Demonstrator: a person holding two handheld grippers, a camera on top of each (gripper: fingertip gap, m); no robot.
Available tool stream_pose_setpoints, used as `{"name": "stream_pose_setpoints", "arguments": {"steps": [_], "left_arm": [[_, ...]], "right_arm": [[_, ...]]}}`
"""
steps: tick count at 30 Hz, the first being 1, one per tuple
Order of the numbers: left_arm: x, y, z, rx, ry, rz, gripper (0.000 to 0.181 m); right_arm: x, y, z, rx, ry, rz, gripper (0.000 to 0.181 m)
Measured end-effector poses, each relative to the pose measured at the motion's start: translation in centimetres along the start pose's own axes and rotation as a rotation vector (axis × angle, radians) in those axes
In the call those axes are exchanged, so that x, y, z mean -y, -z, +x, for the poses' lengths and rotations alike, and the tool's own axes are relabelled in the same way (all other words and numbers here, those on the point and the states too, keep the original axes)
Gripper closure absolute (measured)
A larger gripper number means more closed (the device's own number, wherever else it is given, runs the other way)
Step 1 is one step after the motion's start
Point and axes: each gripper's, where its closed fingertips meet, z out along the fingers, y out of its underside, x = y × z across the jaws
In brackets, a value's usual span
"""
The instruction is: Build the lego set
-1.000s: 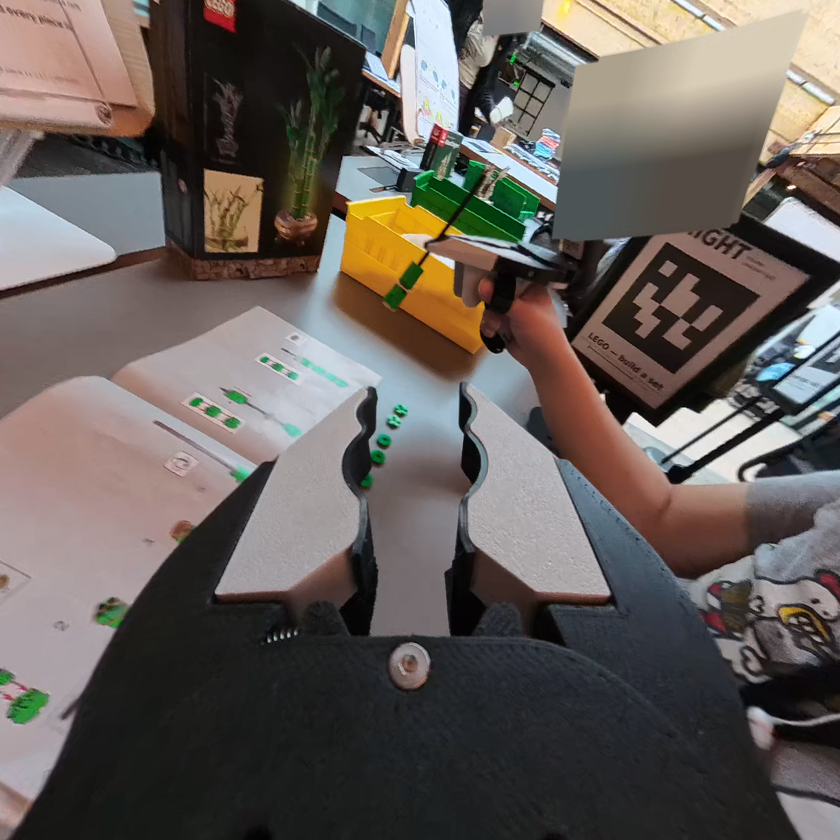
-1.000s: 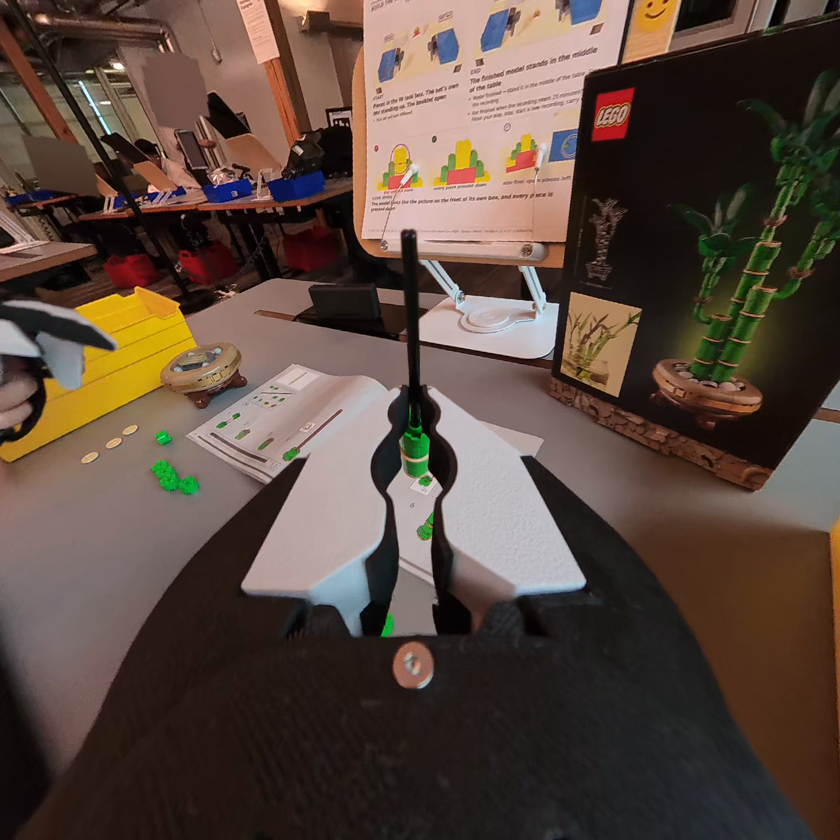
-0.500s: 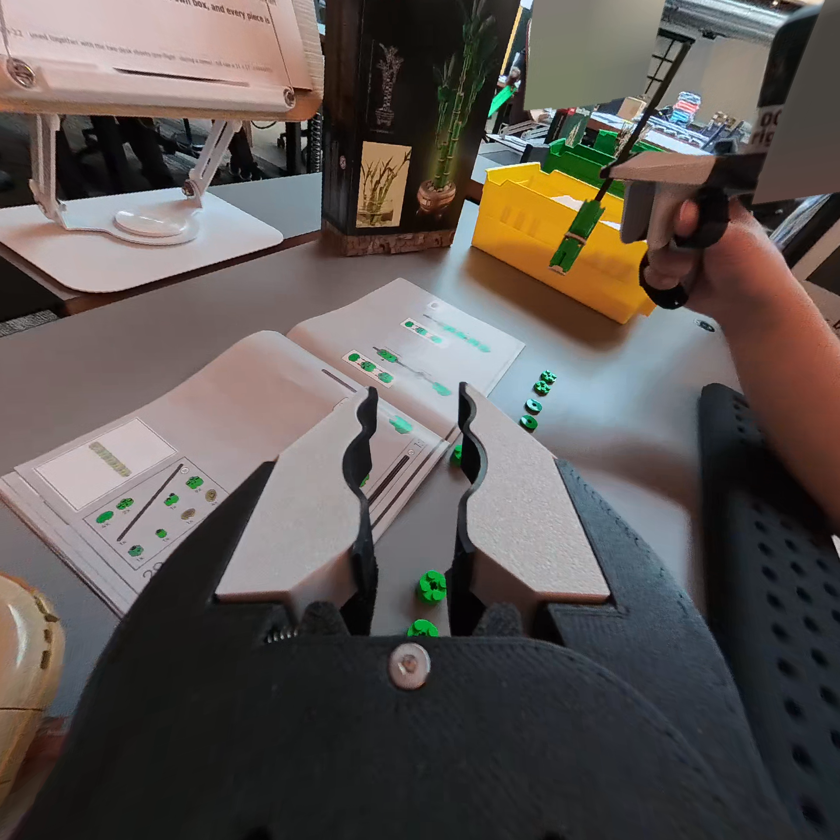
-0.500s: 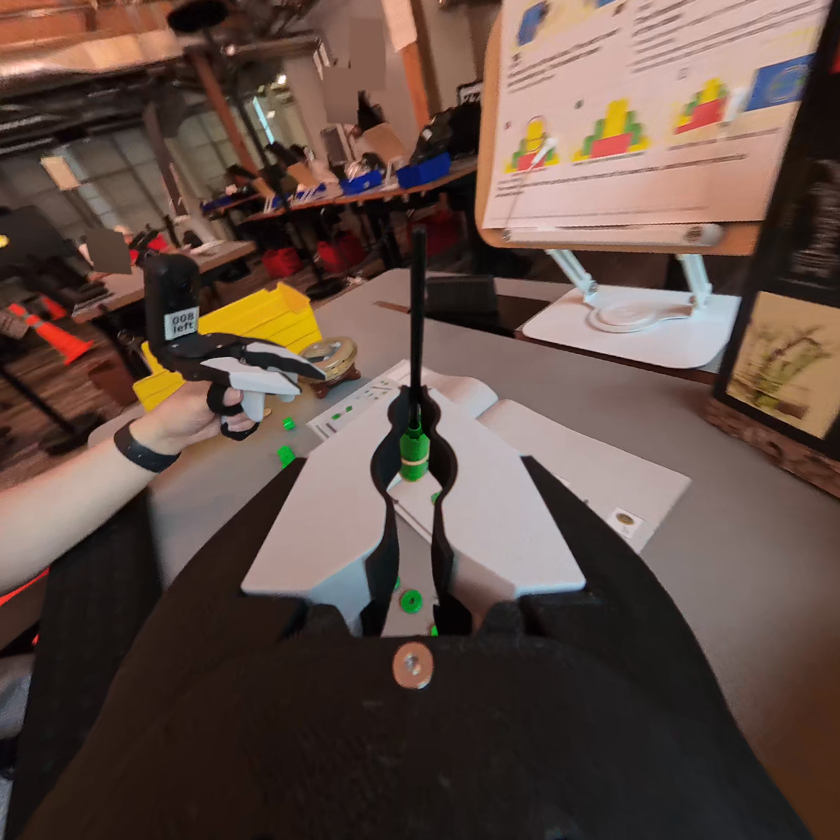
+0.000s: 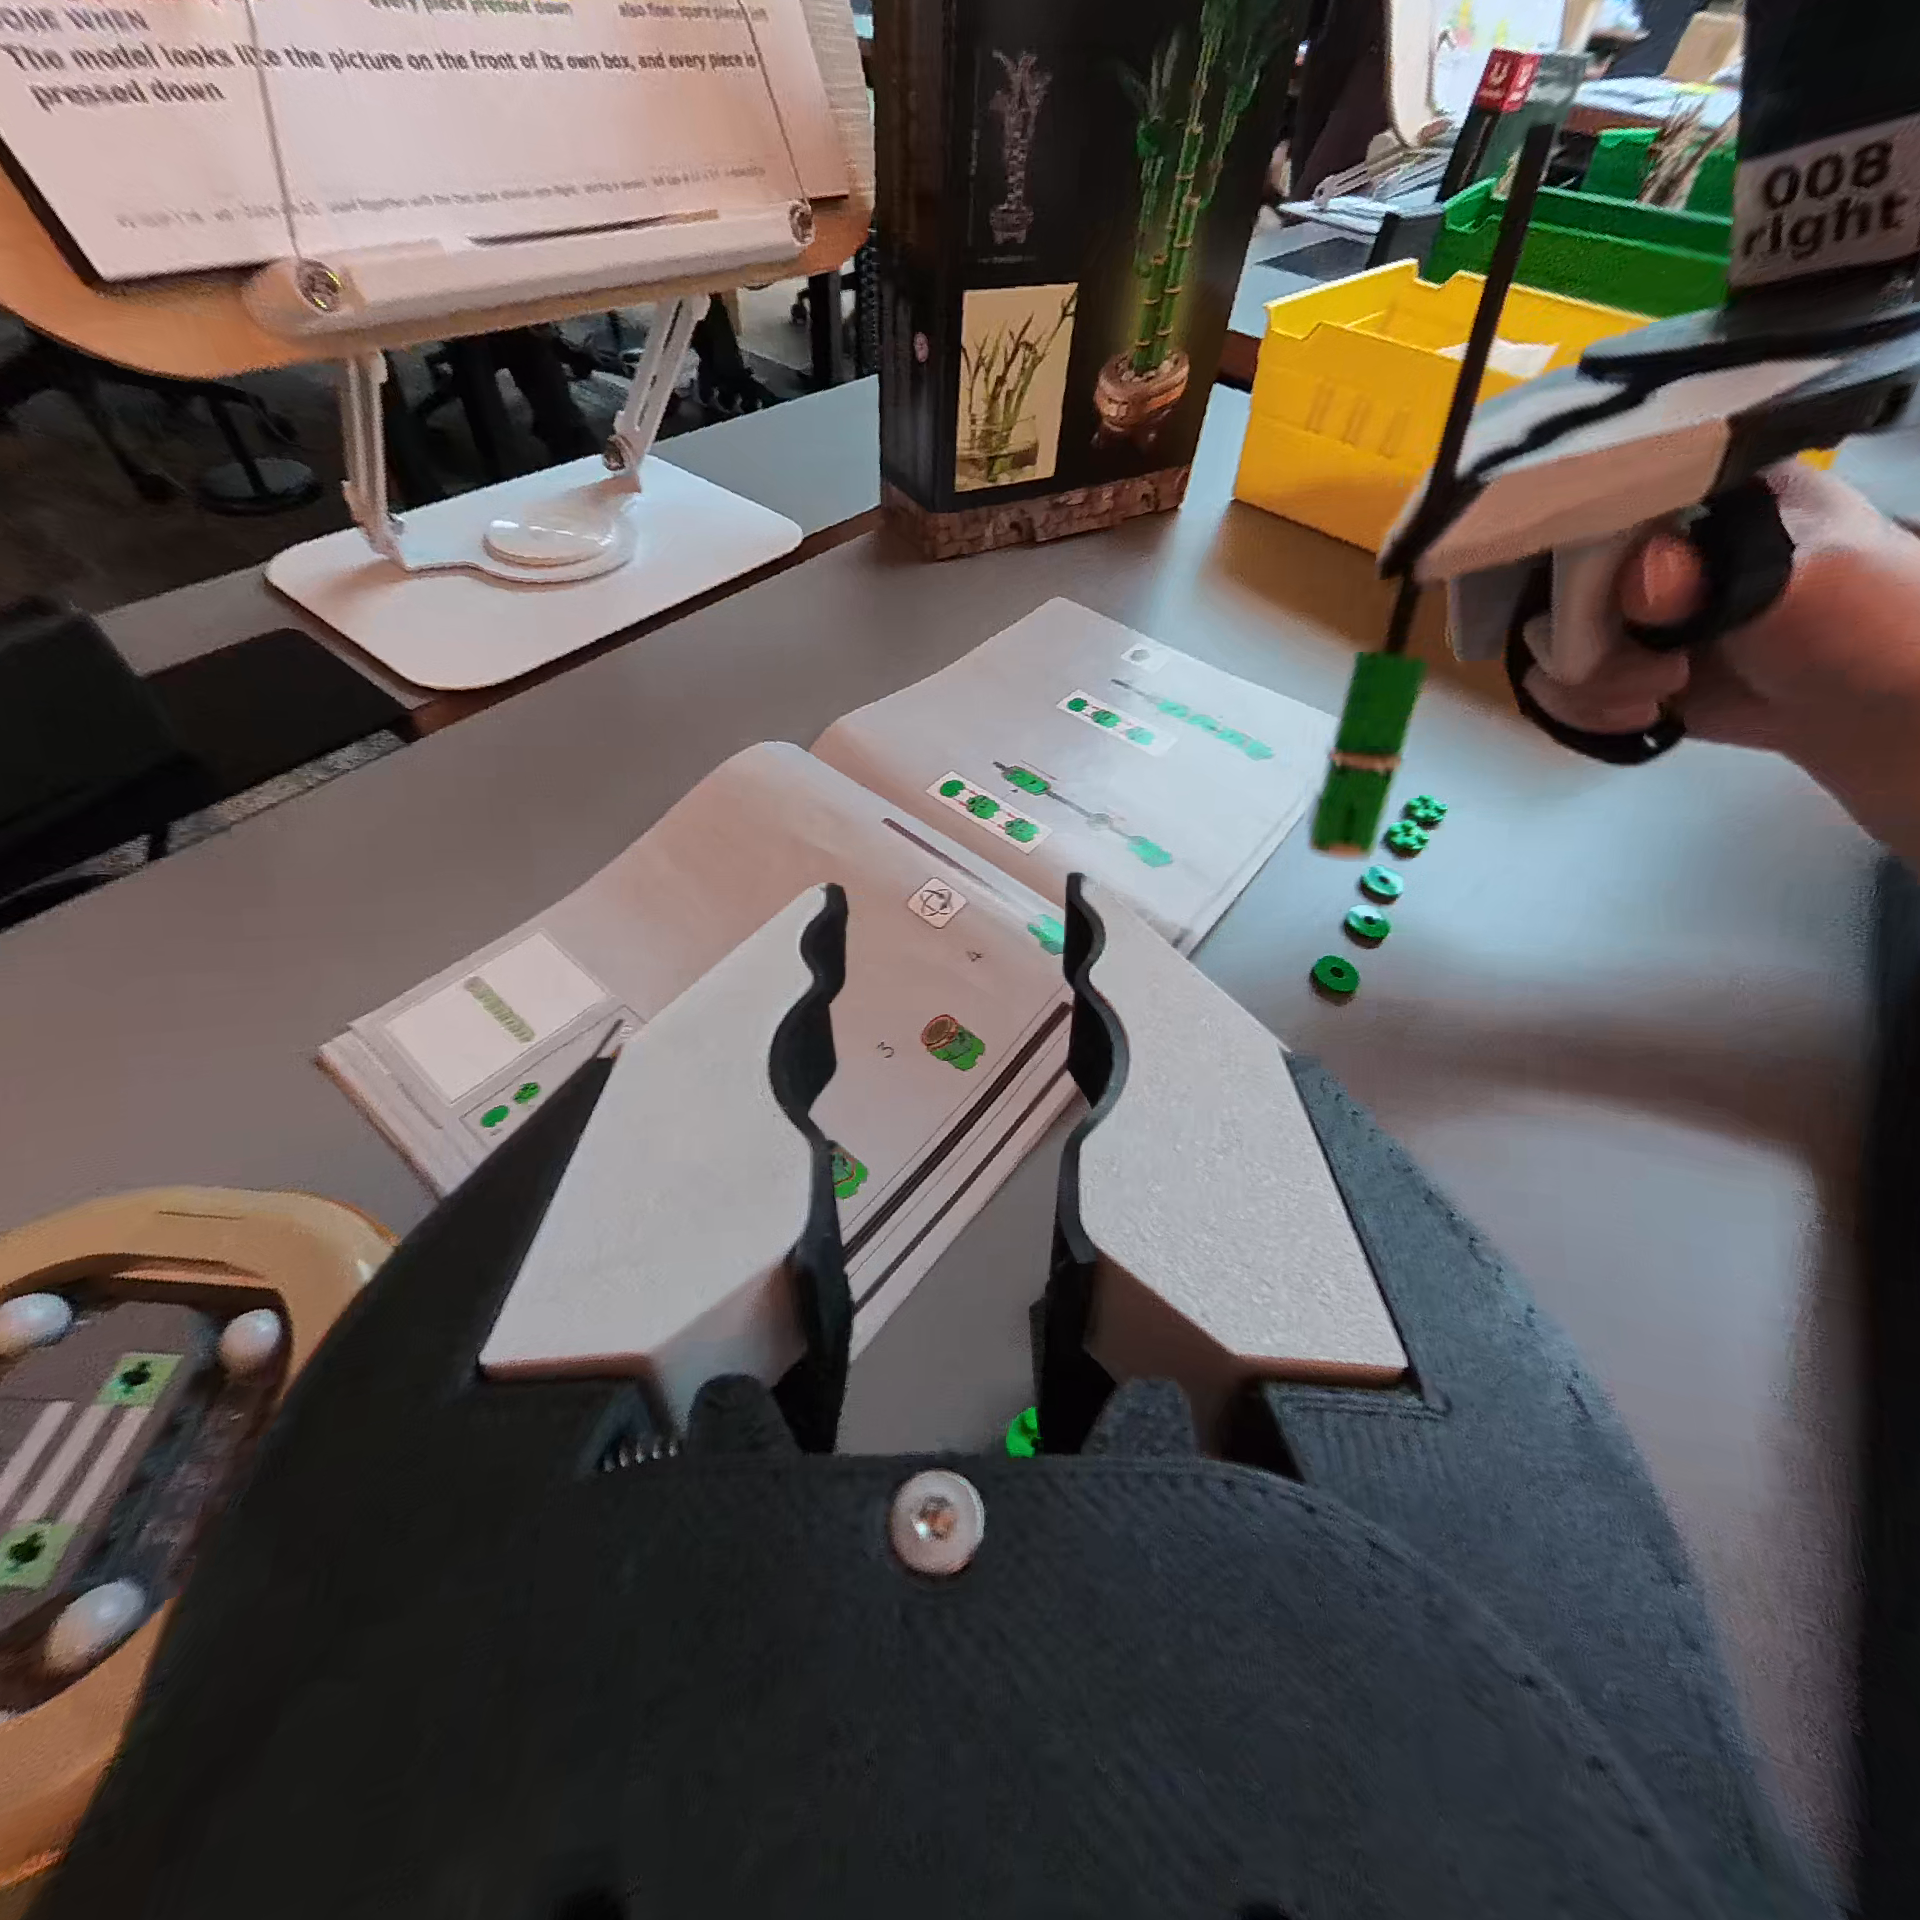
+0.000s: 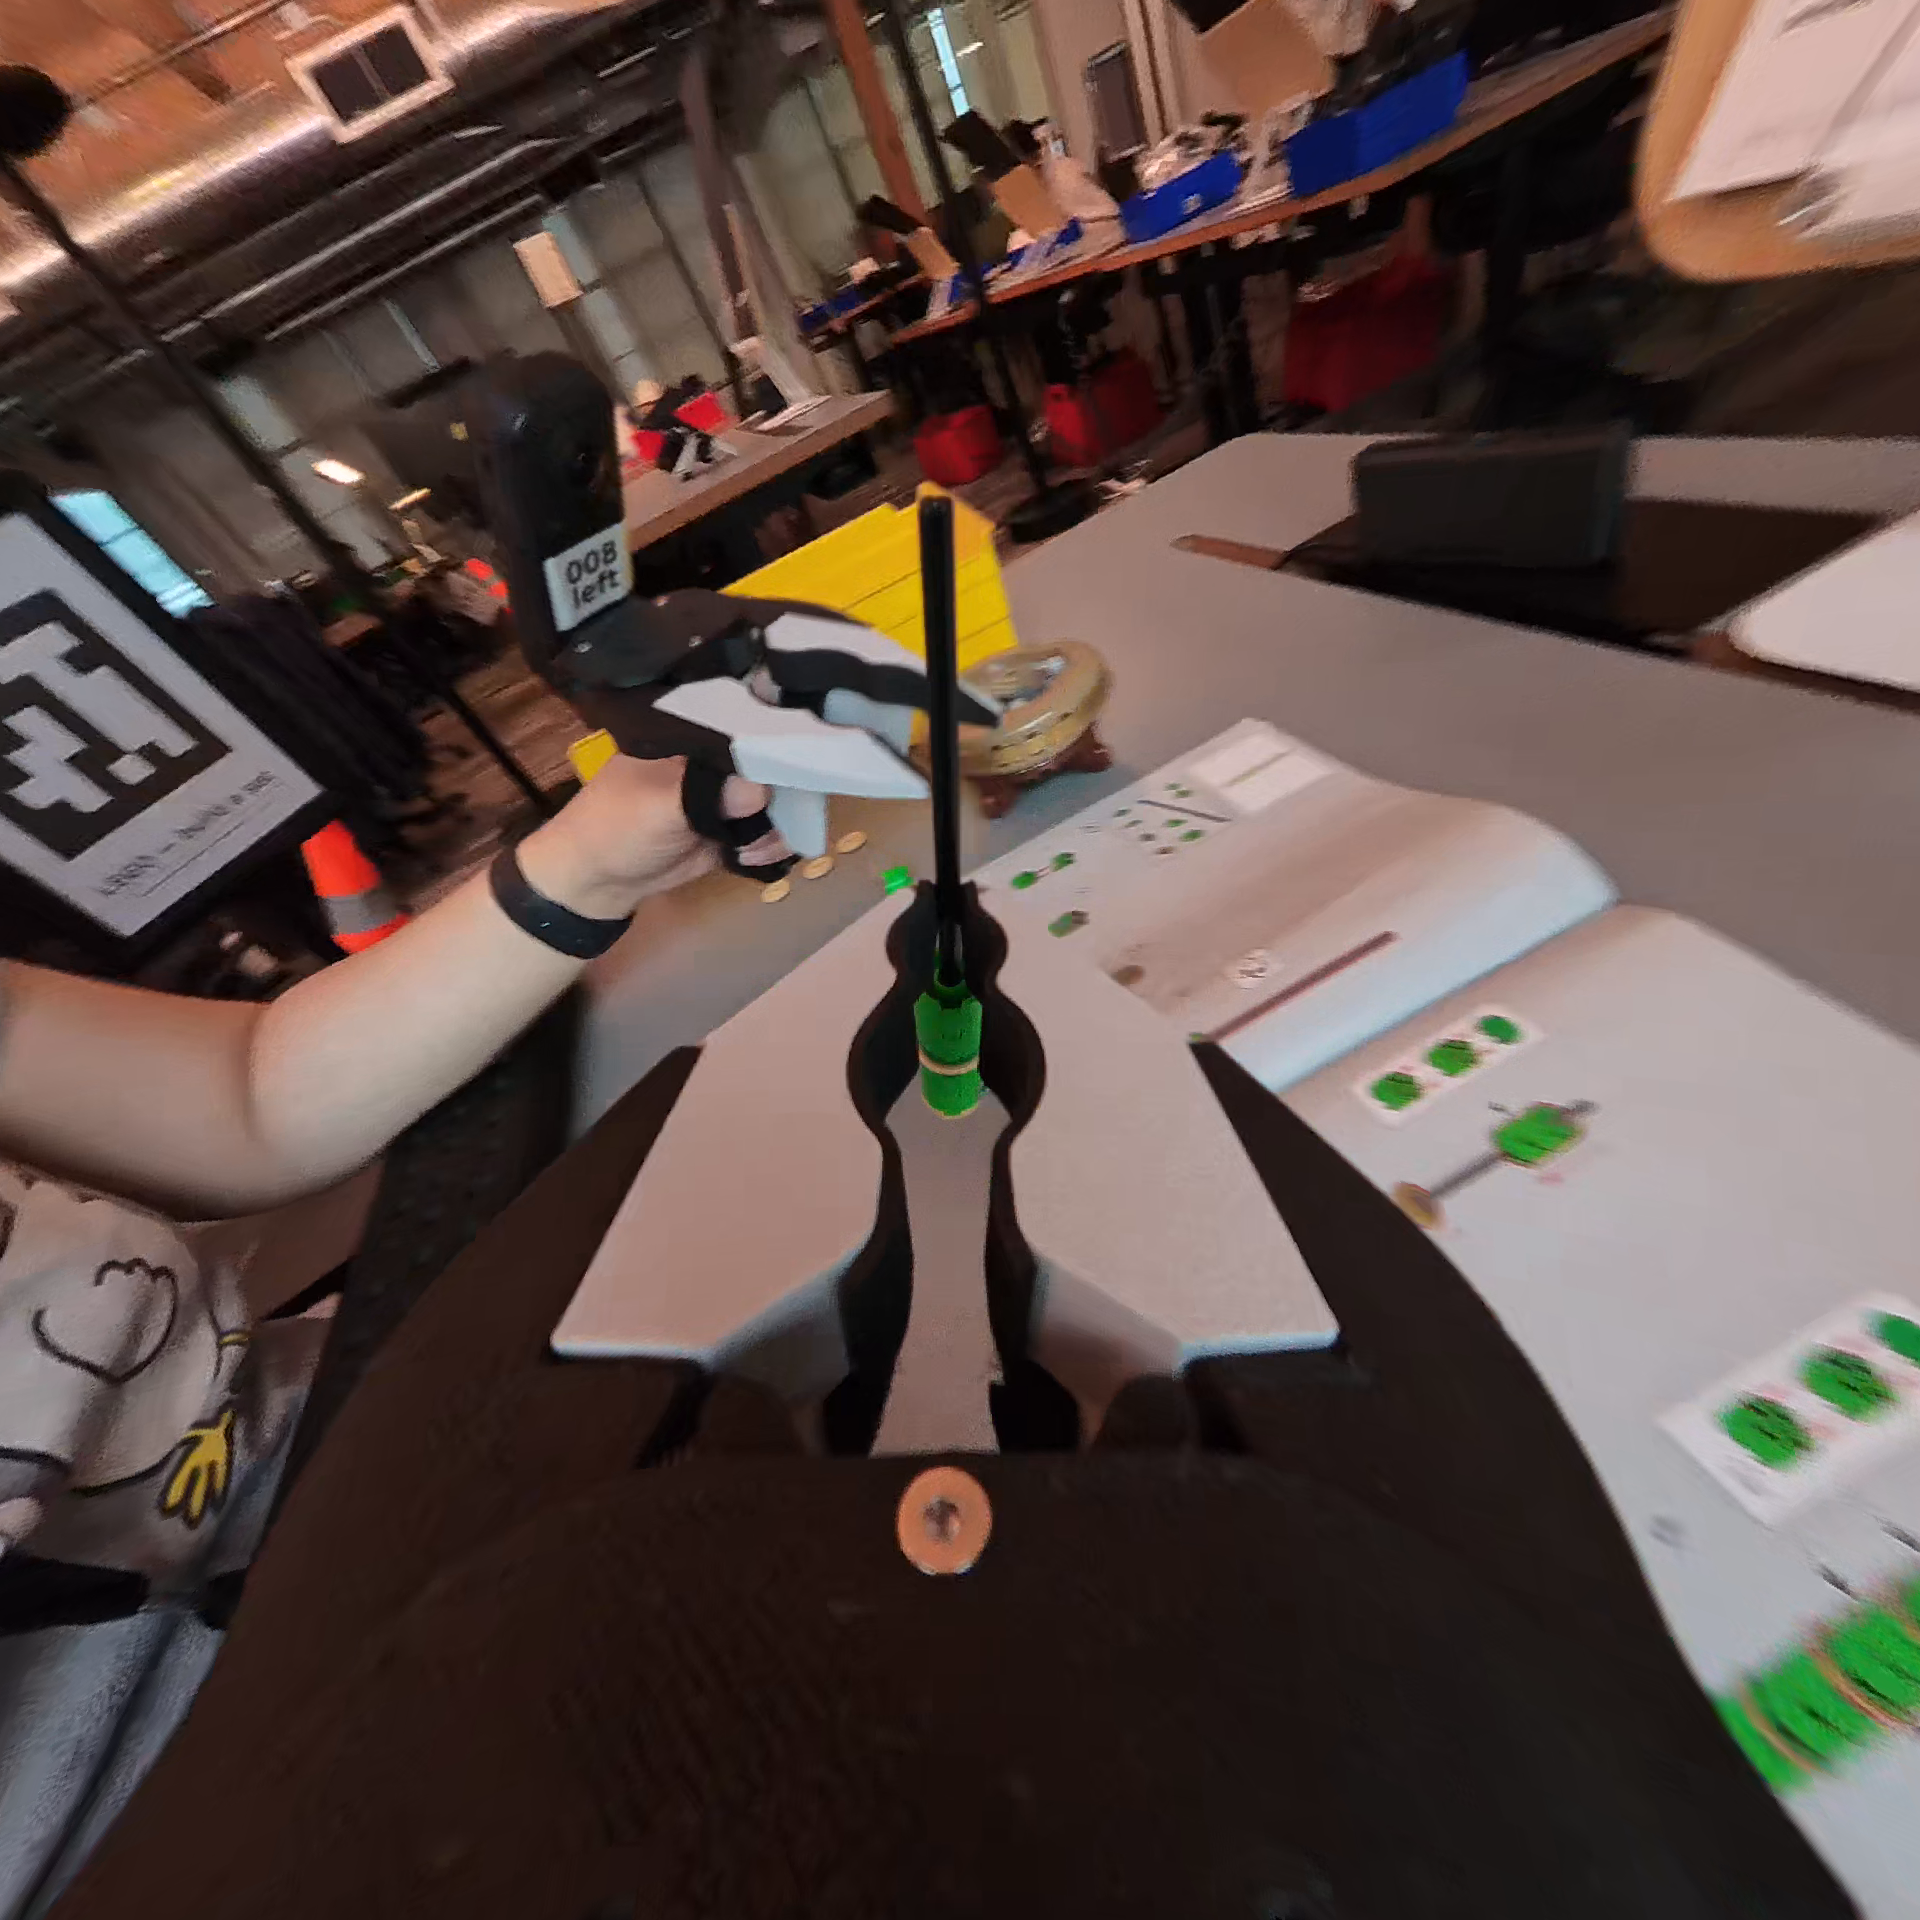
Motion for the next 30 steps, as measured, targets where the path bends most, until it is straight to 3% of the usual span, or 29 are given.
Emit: {"name": "stream_pose_setpoints", "arguments": {"steps": [7,13,30], "left_arm": [[-0.2,0.5,-0.8,0.065,-0.05,-0.02,0.139],[0.1,1.3,-2.1,0.088,0.008,0.006,0.139],[0.5,2.9,-3.9,0.097,0.136,0.047,0.14]], "right_arm": [[-5.1,-5.2,-1.7,0.013,0.197,-0.22,0.178],[-6.4,-8.4,-2.4,0.009,0.28,-0.273,0.178],[-7.0,-9.4,-1.9,0.013,0.324,-0.271,0.177]]}}
